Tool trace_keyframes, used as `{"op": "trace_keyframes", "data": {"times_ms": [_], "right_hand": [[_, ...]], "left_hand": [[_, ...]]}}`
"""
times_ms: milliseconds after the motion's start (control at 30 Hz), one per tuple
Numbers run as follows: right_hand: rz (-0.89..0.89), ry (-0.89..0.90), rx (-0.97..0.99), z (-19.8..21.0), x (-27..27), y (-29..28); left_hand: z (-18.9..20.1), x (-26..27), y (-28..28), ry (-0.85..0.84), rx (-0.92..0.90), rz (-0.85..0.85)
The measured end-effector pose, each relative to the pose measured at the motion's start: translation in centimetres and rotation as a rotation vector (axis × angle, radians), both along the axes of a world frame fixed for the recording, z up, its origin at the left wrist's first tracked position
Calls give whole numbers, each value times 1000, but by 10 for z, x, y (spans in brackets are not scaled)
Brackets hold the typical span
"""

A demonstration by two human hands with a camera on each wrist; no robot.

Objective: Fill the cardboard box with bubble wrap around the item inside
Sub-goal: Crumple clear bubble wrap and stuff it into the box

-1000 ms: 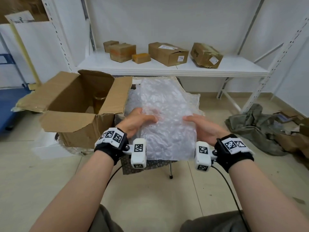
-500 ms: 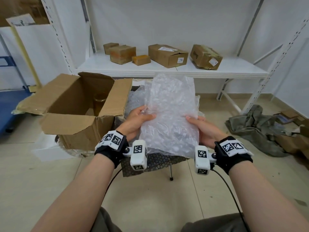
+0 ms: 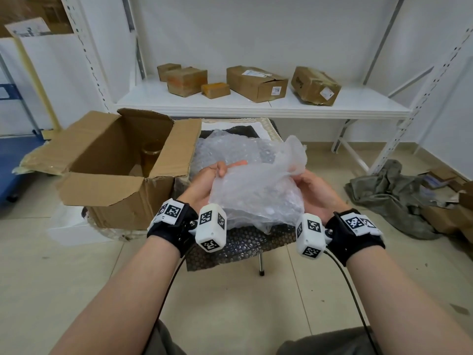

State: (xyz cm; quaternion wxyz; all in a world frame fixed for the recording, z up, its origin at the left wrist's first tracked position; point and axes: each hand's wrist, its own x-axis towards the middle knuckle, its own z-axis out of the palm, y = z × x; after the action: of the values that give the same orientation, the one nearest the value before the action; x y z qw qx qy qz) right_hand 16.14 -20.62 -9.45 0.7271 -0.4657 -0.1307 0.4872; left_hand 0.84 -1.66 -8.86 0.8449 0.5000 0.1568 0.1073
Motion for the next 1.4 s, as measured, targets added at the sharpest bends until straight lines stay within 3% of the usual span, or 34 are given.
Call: {"op": "trace_keyframes", "data": {"times_ms": [167, 300, 400, 500, 667, 767, 833, 967, 1133, 1333, 1400], "right_hand": [[13, -21, -20, -3, 6, -1], [23, -242, -101, 0, -1, 5], [-20, -366, -139, -3, 2, 4], [-57, -376, -112, -5, 4, 4], [-180, -215, -99, -5, 6, 5], [52, -193, -160, 1, 1, 1], [93, -251, -212, 4, -4, -1], [-109, -244, -180, 4, 0, -3], [-401, 31, -55, 2, 15, -3], [-597, 268, 156, 22, -9, 13], [-617, 260, 193, 31, -21, 22]], "left_hand": [[-5, 1, 5, -66, -173, -15], [4, 0, -1, -55, -217, 112], [8, -9, -9, 27, -7, 258], [0, -14, -11, 167, -5, 59], [-4, -4, -9, 336, 182, 77], [-10, -1, -4, 296, 203, 149], [-12, 1, -2, 264, 173, 159], [-9, 4, -11, 212, 175, 158], [21, 7, -38, 124, 146, -18], [100, -6, -18, 87, 423, 41], [121, -25, -2, 119, 529, 93]]}}
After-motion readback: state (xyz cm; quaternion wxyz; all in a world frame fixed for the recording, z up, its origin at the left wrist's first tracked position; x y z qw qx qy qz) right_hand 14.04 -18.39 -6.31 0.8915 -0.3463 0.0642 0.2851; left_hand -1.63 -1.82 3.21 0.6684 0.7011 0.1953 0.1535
